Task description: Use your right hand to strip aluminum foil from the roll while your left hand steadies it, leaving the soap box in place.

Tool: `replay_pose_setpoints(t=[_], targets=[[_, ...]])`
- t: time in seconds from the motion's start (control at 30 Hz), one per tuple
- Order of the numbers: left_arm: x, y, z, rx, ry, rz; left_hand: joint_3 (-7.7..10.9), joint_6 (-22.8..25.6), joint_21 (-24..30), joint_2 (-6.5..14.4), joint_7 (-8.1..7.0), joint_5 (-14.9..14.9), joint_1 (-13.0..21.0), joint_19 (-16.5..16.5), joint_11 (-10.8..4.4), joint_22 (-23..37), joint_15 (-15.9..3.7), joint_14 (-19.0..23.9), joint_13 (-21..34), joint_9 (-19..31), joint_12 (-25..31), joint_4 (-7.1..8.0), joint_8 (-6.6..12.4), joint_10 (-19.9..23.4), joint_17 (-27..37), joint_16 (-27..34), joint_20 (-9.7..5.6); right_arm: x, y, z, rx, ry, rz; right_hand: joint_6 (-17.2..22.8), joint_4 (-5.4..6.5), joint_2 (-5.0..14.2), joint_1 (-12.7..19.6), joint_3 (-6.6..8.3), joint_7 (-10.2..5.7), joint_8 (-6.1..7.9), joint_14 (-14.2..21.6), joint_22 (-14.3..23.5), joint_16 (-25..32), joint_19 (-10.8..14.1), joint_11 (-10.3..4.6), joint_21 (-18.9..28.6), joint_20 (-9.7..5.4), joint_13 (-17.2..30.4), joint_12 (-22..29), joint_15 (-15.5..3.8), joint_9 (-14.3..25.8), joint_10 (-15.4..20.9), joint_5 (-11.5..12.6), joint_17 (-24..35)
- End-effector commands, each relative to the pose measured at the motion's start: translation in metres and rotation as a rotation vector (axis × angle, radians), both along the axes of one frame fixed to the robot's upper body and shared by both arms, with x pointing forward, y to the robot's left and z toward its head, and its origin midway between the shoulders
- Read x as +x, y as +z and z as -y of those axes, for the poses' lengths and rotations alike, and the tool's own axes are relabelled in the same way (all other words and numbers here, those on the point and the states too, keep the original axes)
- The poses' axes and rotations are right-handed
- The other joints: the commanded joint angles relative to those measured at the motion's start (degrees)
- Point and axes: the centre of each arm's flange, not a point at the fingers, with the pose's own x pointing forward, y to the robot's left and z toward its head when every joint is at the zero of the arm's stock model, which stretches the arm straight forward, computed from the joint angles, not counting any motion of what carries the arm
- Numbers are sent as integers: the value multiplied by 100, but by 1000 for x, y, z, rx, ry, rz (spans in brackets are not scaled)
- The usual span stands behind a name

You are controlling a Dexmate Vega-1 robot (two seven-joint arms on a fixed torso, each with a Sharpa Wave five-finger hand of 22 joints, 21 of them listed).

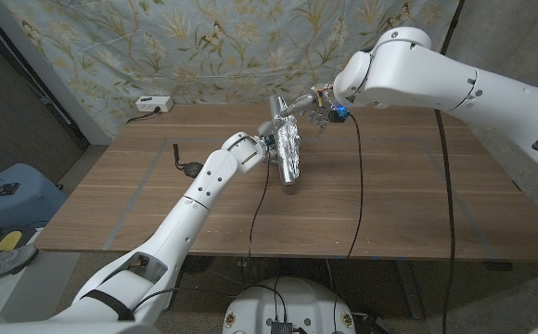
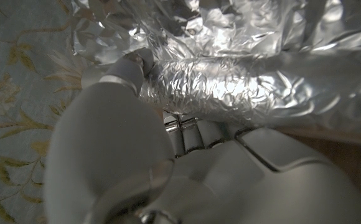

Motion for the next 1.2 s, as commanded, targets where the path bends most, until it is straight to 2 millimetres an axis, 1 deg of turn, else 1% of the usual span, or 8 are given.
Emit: replay_pose_setpoints(t=[0.03,0.43,0.5,0.7,0.77,0.93,1.07,1.2], targets=[[-2,0,3,6,14,25,183,67,31,311,-42,54,260,-51,-50,-2,-335,358,32,24,29,149,79,40,25,-6,-3,9,-1,-6,-4,0,10,-50,-16,0,98,-47,448,-5,94,27,7,86,-5,-2,15,19,11,-10,15,45,21,17],[-6,-1,6,14,25,44,188,51,49,325,-42,73,256,-73,-50,-4,-326,347,18,13,38,156,90,36,42,-41,-11,18,-5,-4,10,-19,18,-129,-23,36,212,-49,450,-4,169,26,19,203,-5,-2,16,56,30,-9,17,113,-39,32],[-7,-1,6,21,31,53,187,53,53,326,-47,75,259,-73,-55,-4,-332,351,20,11,42,154,94,31,48,-43,-12,18,-5,-4,11,-25,26,-139,-33,73,283,9,451,-2,201,25,21,224,-5,-7,17,74,40,-10,19,126,-99,39],[-10,-2,9,32,31,70,187,38,63,326,-52,80,264,-85,-54,-5,-335,357,15,1,50,149,97,29,60,-56,-10,18,-6,-9,5,-28,43,-80,-52,122,463,328,454,5,310,26,48,330,-5,0,16,150,78,-10,26,177,-243,105],[-11,-3,9,33,30,71,189,42,69,329,-56,83,267,-84,-49,-5,-339,357,20,-2,50,148,101,11,64,-61,-12,18,-6,-11,-1,-32,51,40,-53,108,462,393,456,17,363,27,53,381,-5,1,17,175,97,-7,41,222,-261,119],[-13,-4,9,33,35,78,185,38,76,332,-58,87,267,-89,-59,-6,-344,359,4,-3,49,150,108,17,75,-66,-15,19,-7,-13,-9,-42,62,355,-90,154,674,719,455,42,442,27,74,455,-4,3,14,243,104,-11,85,274,-321,188],[-14,-4,9,34,40,81,185,38,81,326,-58,91,270,-93,-56,-6,-342,356,3,-3,55,145,115,21,78,-76,-21,20,-8,-13,-8,-47,69,487,-103,153,773,832,455,45,527,28,91,578,-5,15,9,272,115,-9,111,327,-336,224],[-14,-5,9,35,44,82,185,34,87,330,-55,96,269,-96,-49,-7,-340,365,-3,-3,53,148,120,9,85,-80,-21,23,-10,-12,-4,-59,77,559,-103,147,808,868,455,45,596,28,109,669,-5,18,8,307,133,-12,123,360,-337,266]])
